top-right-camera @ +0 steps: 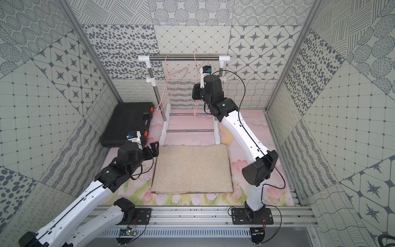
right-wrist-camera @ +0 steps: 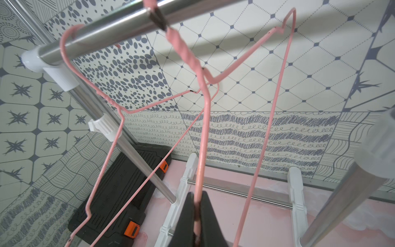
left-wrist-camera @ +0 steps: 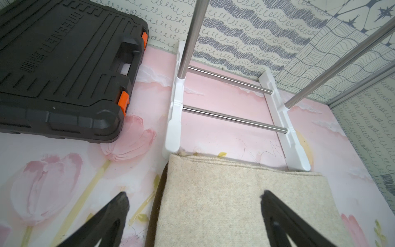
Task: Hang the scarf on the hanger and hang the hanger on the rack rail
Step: Pick up the hanger from the clothesline.
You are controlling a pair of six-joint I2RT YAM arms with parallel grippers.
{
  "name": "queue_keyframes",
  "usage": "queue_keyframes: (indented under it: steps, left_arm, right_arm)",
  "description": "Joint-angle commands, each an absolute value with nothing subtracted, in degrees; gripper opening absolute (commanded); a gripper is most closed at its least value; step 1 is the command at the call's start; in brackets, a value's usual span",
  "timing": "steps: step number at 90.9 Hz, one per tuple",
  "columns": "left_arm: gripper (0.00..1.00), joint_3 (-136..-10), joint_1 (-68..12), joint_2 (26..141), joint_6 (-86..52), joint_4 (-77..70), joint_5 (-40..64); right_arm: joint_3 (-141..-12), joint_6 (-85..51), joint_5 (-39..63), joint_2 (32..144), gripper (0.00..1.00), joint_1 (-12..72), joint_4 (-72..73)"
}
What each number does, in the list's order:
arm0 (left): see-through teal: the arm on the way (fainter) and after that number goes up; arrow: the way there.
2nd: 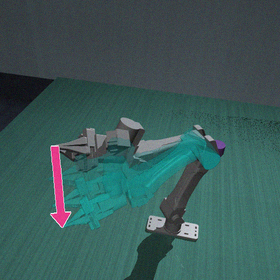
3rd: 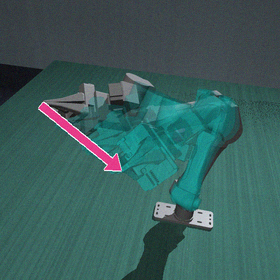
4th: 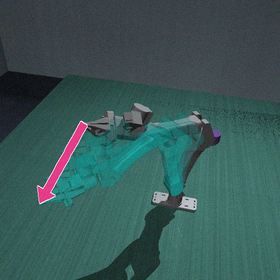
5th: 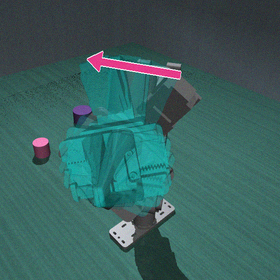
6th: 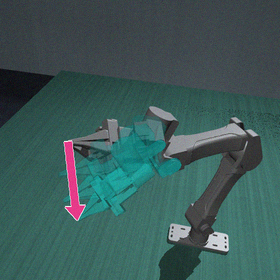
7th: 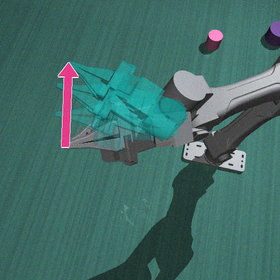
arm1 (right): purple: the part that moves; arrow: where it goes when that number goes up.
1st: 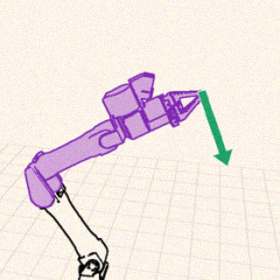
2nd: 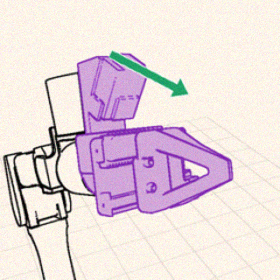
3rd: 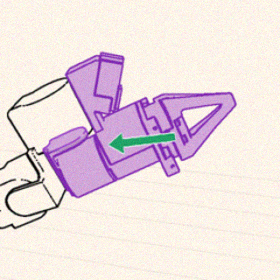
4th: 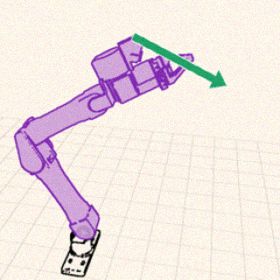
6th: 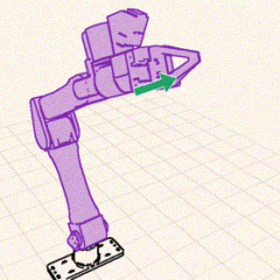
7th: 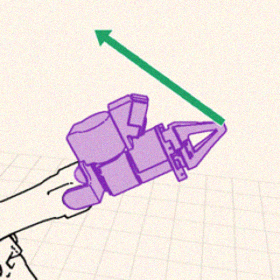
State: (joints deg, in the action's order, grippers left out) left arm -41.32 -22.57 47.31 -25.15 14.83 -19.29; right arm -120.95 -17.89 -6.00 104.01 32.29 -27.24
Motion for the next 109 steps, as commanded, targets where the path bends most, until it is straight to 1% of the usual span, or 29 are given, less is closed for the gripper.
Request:
queue_keyframes:
  steps: [1,12,23,33,46,56,65,76,88,102,109]
  left_arm:
    - [0.99,-44.0,-22.7,49.3,-25.1,10.4,-16.8]
    - [0.99,-47.2,-22.7,51.5,-25.2,11.4,-14.9]
    - [0.99,-50.4,-22.6,53.9,-26.8,12.5,-12.5]
    - [0.99,-52.1,-22.8,56.3,-32.0,11.6,-6.5]
    - [0.99,-45.9,-26.8,54.8,-39.7,1.0,-3.2]
    - [0.99,-41.4,-31.0,53.8,-45.9,-2.8,-3.7]
    - [0.99,-37.4,-35.6,53.6,-49.8,-5.5,-6.6]
    - [0.99,-32.3,-41.2,54.6,-55.7,-10.7,-10.2]
    - [0.99,-28.7,-47.9,56.7,-62.5,-16.3,-16.2]
    - [0.99,-27.8,-50.6,63.1,-66.9,-22.2,-18.5]
    - [0.99,-27.2,-51.6,66.4,-68.2,-26.7,-21.3]
  right_arm:
    - [-116.3,-19.3,-2.2,97.4,0.00,32.5,-26.1]
    - [-111.3,-20.6,2.4,93.1,0.00,32.9,-30.9]
    - [-101.3,-21.0,4.4,87.1,0.00,34.7,-35.1]
    - [-93.2,-20.7,4.3,83.8,0.00,38.4,-41.3]
    - [-80.7,-20.9,-2.5,81.9,0.00,45.7,-42.6]
    - [-72.0,-22.8,-8.1,81.8,0.00,48.5,-37.4]
    - [-66.2,-24.5,-12.2,81.6,0.00,50.5,-32.2]
    - [-63.2,-27.3,-15.8,82.1,0.00,53.1,-30.1]
    - [-63.8,-28.0,-19.9,84.7,0.00,56.2,-28.7]
    - [-65.3,-27.0,-20.8,88.0,0.00,58.0,-27.5]
    - [-65.1,-26.6,-21.5,88.6,0.00,59.7,-27.3]
